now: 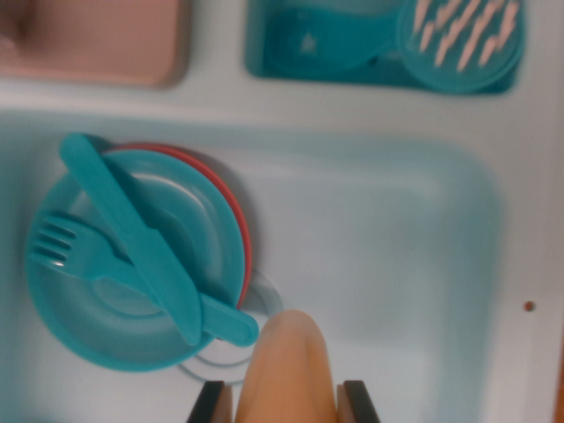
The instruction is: Pick detergent from the sink
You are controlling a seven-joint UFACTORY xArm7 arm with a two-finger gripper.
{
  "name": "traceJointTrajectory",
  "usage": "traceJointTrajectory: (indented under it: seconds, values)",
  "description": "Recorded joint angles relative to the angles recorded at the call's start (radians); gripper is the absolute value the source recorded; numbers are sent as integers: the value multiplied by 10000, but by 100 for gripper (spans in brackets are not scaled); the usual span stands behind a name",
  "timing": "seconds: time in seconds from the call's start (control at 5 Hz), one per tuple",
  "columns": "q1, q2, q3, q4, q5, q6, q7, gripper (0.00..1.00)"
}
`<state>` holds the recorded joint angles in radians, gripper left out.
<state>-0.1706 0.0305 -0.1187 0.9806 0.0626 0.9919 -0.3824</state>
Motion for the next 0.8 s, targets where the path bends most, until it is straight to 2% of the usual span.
traceJointTrajectory:
  seconds: [0.2, 0.4, 0.6, 0.8]
  values:
    - [2, -117, 0, 324, -26, 439, 33, 100]
    - [2, -117, 0, 324, -26, 439, 33, 100]
    - [5, -238, -1, 662, -54, 896, 68, 100]
    - [5, -238, -1, 662, -54, 896, 68, 100]
